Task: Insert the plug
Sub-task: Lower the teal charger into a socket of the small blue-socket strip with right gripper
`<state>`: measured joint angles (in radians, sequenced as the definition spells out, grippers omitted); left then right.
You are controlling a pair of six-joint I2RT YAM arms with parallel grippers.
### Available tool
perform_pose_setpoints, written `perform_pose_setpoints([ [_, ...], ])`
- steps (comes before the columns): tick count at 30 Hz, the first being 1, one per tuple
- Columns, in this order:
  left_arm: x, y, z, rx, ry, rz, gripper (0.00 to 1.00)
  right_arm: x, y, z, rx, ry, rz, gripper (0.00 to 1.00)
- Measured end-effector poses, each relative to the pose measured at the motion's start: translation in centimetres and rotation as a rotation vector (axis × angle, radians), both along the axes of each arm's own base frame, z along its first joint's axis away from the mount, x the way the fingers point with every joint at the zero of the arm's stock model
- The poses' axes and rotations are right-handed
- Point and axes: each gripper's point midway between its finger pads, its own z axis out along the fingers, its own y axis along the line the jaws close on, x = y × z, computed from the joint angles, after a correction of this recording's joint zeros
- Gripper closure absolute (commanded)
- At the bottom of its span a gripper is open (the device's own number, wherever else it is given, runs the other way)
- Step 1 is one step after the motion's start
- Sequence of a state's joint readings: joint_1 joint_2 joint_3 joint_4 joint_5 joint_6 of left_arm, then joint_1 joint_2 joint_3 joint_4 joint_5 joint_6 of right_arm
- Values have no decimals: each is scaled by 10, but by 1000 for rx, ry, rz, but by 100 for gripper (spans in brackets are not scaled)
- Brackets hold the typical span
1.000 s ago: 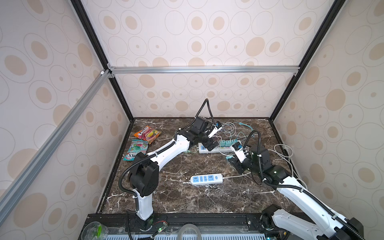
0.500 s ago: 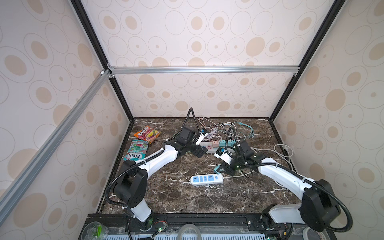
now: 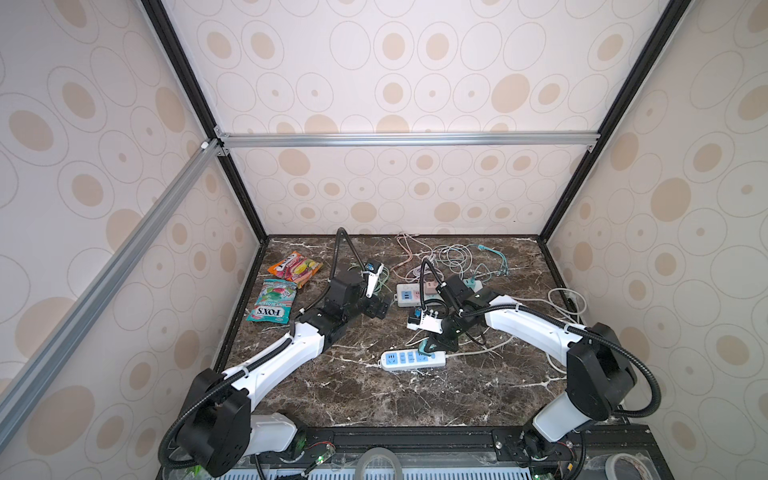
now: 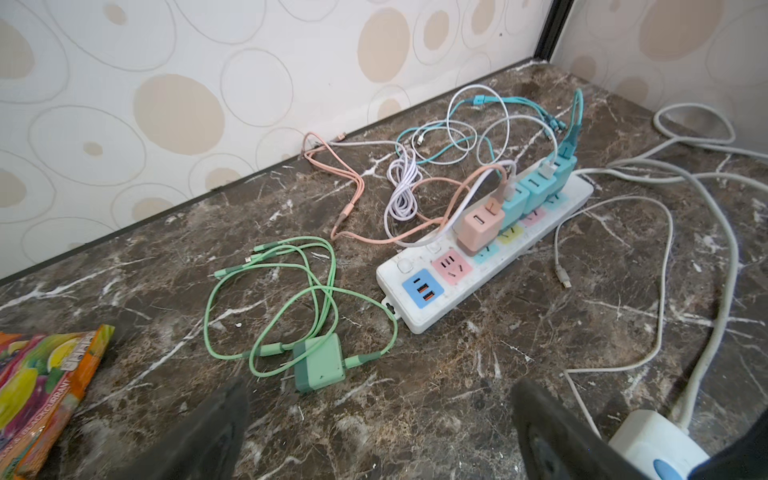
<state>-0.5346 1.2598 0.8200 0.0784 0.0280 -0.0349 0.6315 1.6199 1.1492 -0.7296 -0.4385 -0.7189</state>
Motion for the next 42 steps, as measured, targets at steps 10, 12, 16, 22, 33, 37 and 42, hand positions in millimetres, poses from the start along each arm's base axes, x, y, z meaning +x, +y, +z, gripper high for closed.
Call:
perform_pose_setpoints([
  [10,-22,28,16,-43,-121,68,2,6,11,-11,-112,-61,126,100],
  [12,-24,31,18,-47,-135,78,2,7,13,-11,-127,-77,145,100],
  [16,-25,35,20,-49,-148,91,1,7,16,-11,-170,-104,191,100],
  [22,-28,38,19,-46,-152,101,2,7,14,-12,-212,-144,245,100],
  [33,-28,40,16,-37,-153,106,2,6,5,-18,-268,-143,265,100],
  [37,-28,40,17,-37,-154,108,2,5,5,-31,-276,-169,270,100],
  [42,-28,40,17,-38,-156,108,2,6,4,-36,-287,-224,263,100],
])
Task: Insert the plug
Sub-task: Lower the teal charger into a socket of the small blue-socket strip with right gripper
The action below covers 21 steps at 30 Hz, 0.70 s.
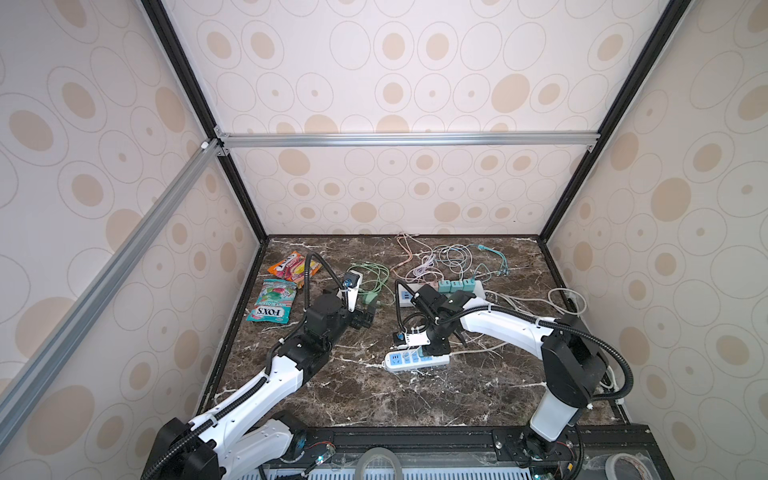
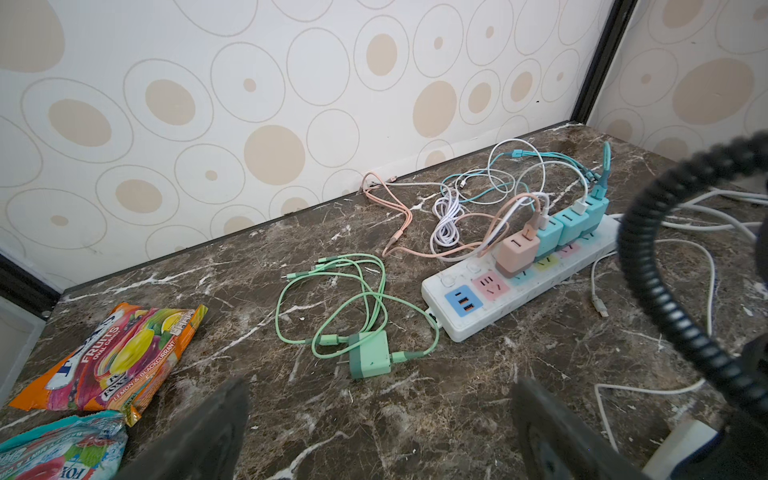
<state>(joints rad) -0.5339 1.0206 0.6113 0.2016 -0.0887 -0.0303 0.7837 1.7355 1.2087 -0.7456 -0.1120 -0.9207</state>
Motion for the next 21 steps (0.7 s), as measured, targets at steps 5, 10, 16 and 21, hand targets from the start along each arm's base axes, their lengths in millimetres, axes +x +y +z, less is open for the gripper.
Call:
perform_pose_setpoints([
  [5,1,-1,-4,5,8,-1,2,-1,-1,-1,7,-16,-29,98],
  [10,4,-5,-14,15,34,-12,2,-4,3,4,43,8,-84,46],
  [16,9,-2,-28,38,69,17,1,-17,6,0,71,81,-134,1],
  [21,12,1,-26,32,56,46,2,-15,16,41,227,35,-174,1],
])
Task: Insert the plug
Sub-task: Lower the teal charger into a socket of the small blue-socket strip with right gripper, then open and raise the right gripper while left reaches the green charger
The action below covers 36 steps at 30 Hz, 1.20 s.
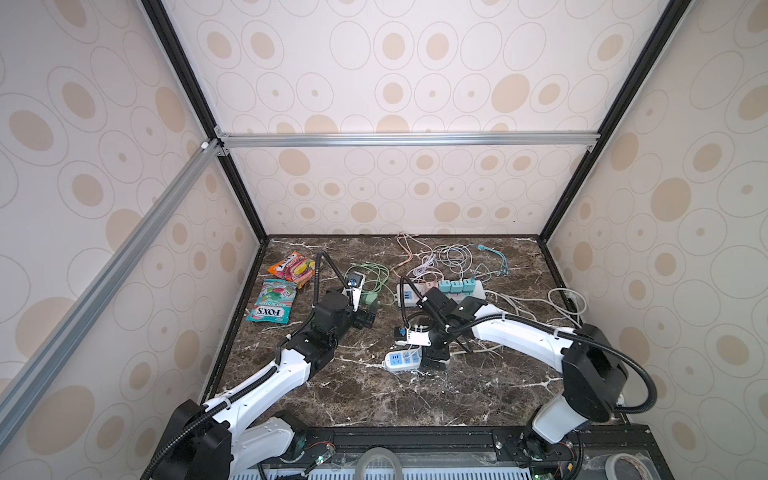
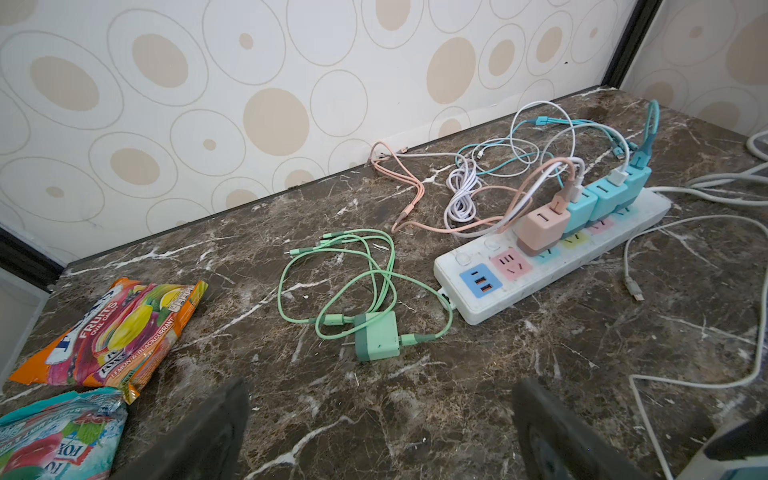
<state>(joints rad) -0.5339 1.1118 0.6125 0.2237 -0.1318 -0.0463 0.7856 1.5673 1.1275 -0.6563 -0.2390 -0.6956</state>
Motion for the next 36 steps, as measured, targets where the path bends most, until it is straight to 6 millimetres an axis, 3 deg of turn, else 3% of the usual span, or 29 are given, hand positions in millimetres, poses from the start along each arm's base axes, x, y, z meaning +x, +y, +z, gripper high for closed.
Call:
perform_pose_setpoints([
  [2,2,0,-2,1,4,7,2,2,4,21,90,-39,-32,0],
  [5,6,-1,-6,7,16,15,2,11,-1,36,189,-97,-122,1],
  [10,11,-1,-12,19,28,30,2,39,-27,41,311,-125,-358,0],
  [12,13,-2,-12,20,28,32,2,56,-40,39,318,-144,-451,5],
  [14,15,-3,-12,20,28,34,2,72,-53,33,293,-162,-534,11],
  [19,19,-3,-9,19,22,42,2,94,-66,5,189,-114,-586,14],
  [25,20,-1,-8,14,21,61,2,85,-61,-37,66,-6,-427,16],
  [30,28,2,-6,-11,48,112,2,76,-48,-53,55,59,-274,19],
  [36,34,9,-18,-16,95,165,2,79,-37,-68,30,50,-166,39],
])
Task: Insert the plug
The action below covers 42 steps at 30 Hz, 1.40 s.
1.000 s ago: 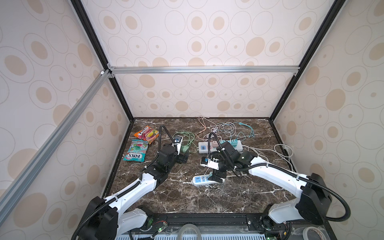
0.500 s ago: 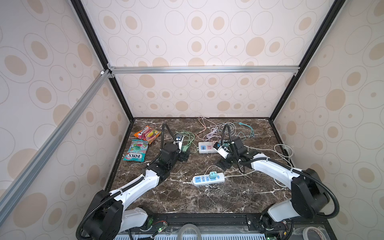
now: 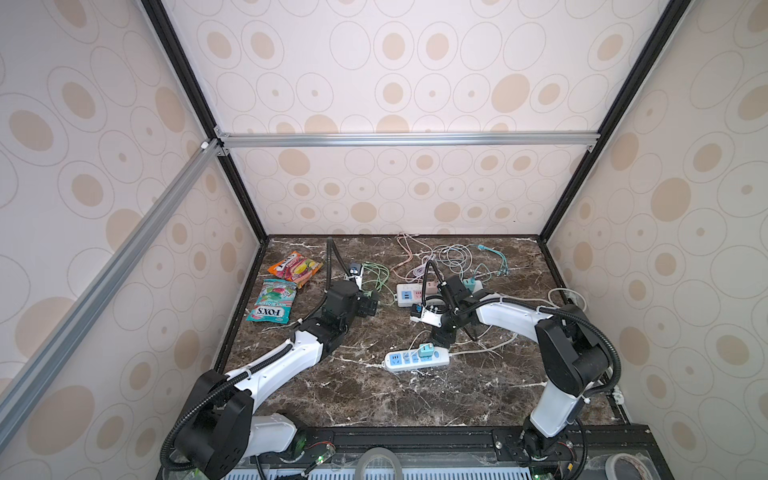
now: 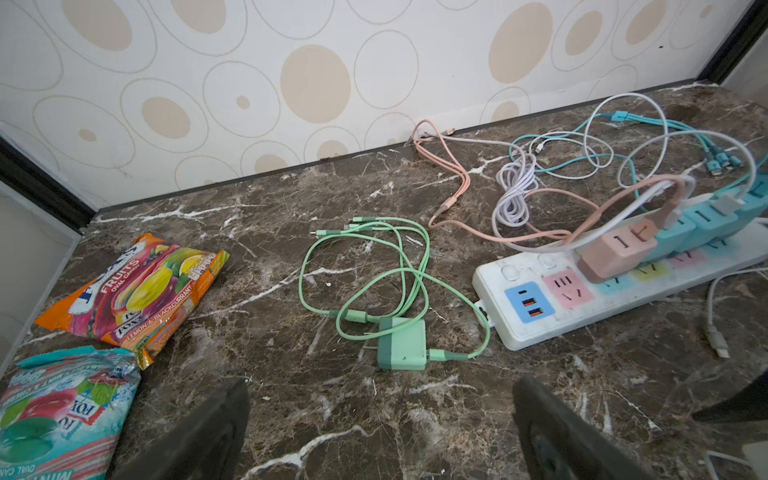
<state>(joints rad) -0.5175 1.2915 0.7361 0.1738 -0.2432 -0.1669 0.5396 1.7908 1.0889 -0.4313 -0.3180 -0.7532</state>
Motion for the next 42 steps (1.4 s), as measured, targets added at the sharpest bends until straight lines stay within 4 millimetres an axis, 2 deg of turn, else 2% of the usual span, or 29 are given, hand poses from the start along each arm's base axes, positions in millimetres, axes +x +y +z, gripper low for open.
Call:
perform_pose_setpoints([
  [2,2,3,-6,4,22,15,2,1,3,-5,-13,-5,24,58],
  [4,6,6,-13,10,52,30,2,3,4,-9,-24,-19,34,88],
  [6,12,9,-20,16,86,44,2,8,4,-9,-23,-56,24,100],
  [8,20,12,-29,27,131,61,2,13,2,-5,-15,-101,-5,100],
  [10,31,12,-41,40,182,74,2,15,-4,8,7,-153,-47,100],
  [11,34,11,-45,46,200,74,2,16,-5,18,25,-181,-66,100],
  [15,40,2,-73,63,302,42,2,29,-18,78,137,-351,-202,100],
  [18,44,-15,-95,49,392,-19,2,42,-43,115,203,-448,-374,100],
  [22,53,-31,-117,38,476,-61,1,52,-89,133,224,-483,-626,99],
  [24,55,-36,-125,35,503,-74,2,55,-108,134,216,-471,-736,98],
  [27,61,-43,-130,30,526,-90,2,55,-134,124,186,-427,-898,93],
  [33,89,-58,-121,25,500,-116,2,47,-185,86,129,-252,-1239,90],
  [38,108,-69,-132,29,508,-139,2,36,-220,54,61,-119,-1461,85],
  [42,110,-68,-154,41,560,-137,2,29,-226,47,35,-66,-1512,63],
])
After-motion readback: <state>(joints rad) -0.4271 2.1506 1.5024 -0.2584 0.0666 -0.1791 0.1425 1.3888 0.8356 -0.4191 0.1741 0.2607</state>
